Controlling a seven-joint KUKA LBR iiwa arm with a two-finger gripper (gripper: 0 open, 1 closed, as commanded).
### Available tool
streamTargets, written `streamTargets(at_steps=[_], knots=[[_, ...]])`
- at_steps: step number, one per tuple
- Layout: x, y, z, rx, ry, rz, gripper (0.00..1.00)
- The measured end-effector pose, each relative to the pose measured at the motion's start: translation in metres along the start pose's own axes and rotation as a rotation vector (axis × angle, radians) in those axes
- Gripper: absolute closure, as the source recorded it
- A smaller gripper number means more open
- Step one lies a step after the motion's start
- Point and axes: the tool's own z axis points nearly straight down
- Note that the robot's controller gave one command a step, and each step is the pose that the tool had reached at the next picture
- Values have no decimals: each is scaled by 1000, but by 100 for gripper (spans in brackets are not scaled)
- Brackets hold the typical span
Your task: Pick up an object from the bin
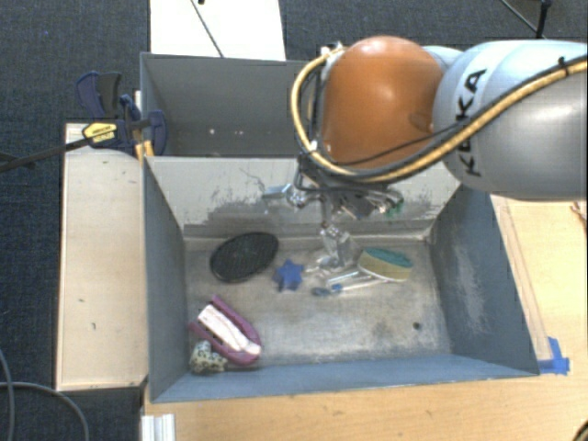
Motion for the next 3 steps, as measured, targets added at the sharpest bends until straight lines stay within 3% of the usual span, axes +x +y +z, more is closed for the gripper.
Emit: streamTargets(at_steps=[1, 2, 3], knots=[[56, -48, 44, -2, 8, 112, 0], [73, -38, 139, -7, 12, 169, 0], [69, -37, 144, -3, 7, 49, 0]])
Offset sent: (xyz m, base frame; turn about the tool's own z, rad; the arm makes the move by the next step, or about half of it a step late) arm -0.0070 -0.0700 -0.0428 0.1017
